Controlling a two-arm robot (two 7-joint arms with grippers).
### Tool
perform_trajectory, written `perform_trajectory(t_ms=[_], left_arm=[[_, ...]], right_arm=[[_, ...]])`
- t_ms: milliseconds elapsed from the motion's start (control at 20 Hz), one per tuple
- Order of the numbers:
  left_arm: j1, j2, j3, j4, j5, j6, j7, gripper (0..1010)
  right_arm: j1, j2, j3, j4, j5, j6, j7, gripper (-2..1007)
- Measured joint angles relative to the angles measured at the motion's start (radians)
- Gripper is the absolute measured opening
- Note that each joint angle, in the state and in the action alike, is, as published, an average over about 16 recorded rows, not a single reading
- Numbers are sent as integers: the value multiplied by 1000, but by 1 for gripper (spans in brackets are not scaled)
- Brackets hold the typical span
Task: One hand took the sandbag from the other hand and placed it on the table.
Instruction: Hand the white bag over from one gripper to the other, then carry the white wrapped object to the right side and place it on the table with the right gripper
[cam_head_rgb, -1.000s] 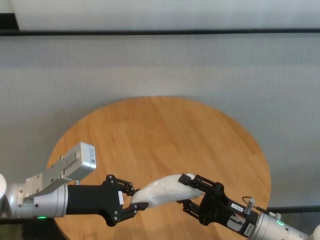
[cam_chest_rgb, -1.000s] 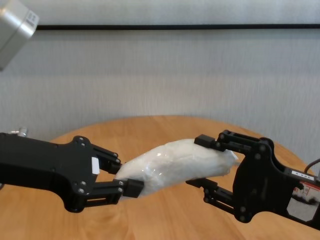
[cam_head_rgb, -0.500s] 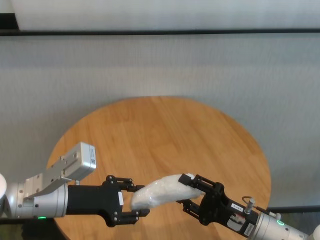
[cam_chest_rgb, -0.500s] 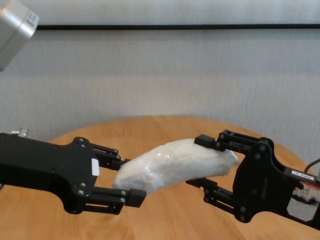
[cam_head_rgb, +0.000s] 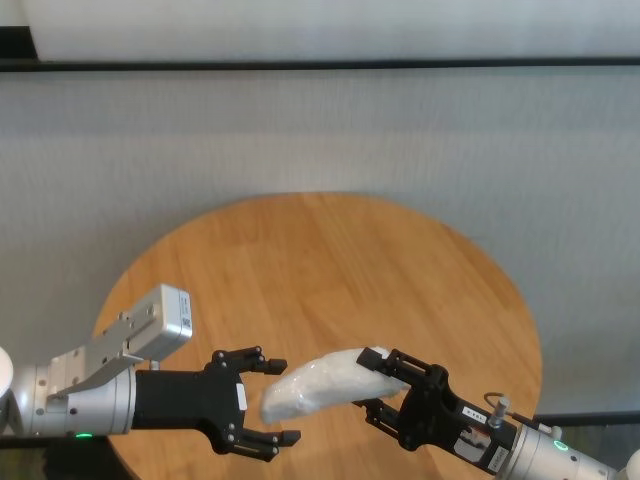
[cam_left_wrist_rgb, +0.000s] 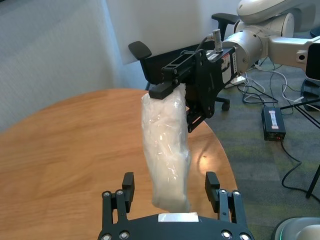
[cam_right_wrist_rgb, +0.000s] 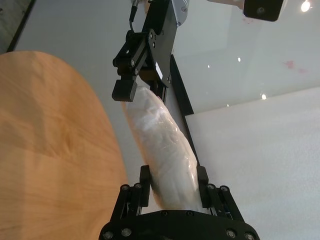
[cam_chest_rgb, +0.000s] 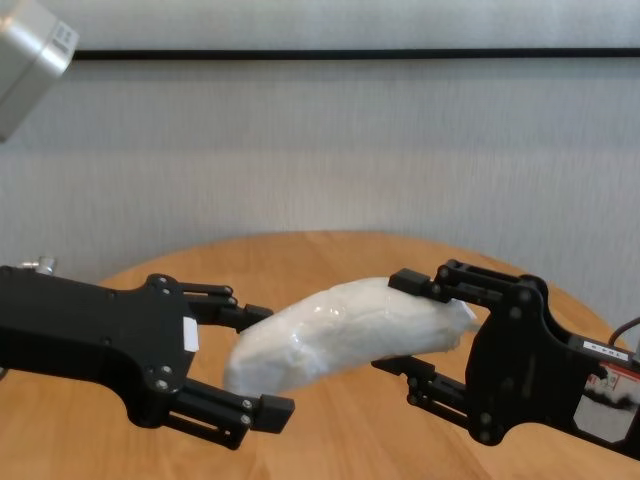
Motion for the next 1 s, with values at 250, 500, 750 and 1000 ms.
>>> perform_trajectory(t_ms=[250, 500, 750, 1000], left_arm=[[0, 0, 0, 0, 0, 0, 0, 961], [0, 0, 0, 0, 0, 0, 0, 999], [-1, 4, 1, -4, -2, -3, 4, 1000], [13, 21, -7, -22, -12, -8, 25, 1000]], right_arm=[[0, 0, 0, 0, 0, 0, 0, 528], [0, 0, 0, 0, 0, 0, 0, 528], [0, 0, 0, 0, 0, 0, 0, 528], [0, 0, 0, 0, 0, 0, 0, 528]])
